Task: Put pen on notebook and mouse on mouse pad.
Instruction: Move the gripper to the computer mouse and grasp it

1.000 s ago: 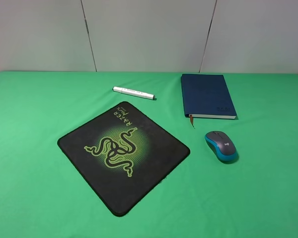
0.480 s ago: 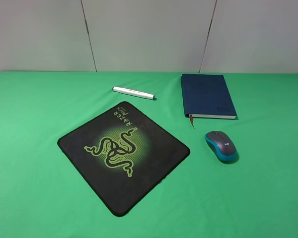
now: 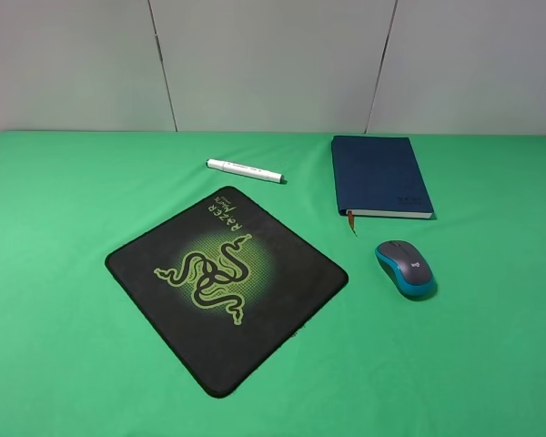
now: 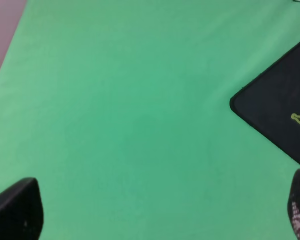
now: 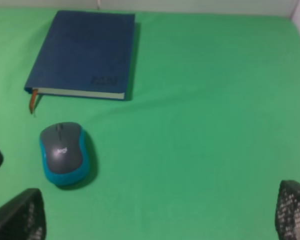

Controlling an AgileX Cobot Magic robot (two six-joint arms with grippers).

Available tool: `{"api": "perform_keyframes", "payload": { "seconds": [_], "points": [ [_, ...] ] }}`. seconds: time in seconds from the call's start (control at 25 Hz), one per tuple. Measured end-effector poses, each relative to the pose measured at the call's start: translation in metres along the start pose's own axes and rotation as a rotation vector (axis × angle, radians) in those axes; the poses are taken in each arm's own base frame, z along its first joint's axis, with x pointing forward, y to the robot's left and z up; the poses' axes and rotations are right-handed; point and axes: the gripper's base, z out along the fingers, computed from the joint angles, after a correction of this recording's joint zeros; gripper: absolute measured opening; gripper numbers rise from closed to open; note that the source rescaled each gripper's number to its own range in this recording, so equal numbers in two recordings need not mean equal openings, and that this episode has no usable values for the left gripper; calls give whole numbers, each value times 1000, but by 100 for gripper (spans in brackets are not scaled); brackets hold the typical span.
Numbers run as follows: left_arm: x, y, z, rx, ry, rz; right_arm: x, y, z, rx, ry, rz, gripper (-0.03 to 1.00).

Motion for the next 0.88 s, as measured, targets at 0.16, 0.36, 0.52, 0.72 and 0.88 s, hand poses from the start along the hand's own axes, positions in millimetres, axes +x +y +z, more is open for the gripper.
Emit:
{"api": "perform_keyframes", "payload": {
  "seconds": [0.16,0.36,0.52,0.72,0.88],
  "points": [
    [0,0,0,0,0,0,-30,1,8,-25,61,-51,100],
    [0,0,0,0,0,0,-62,6,27,-113,138,-158,100],
    [0,0,0,0,0,0,-74,14,49,-192,213,-213,100],
    [0,0,0,0,0,0,-77,30,86,-283,329,-276,100],
    [0,0,0,0,0,0,-76,46,115,-343,407,-320,100]
  ]
}}
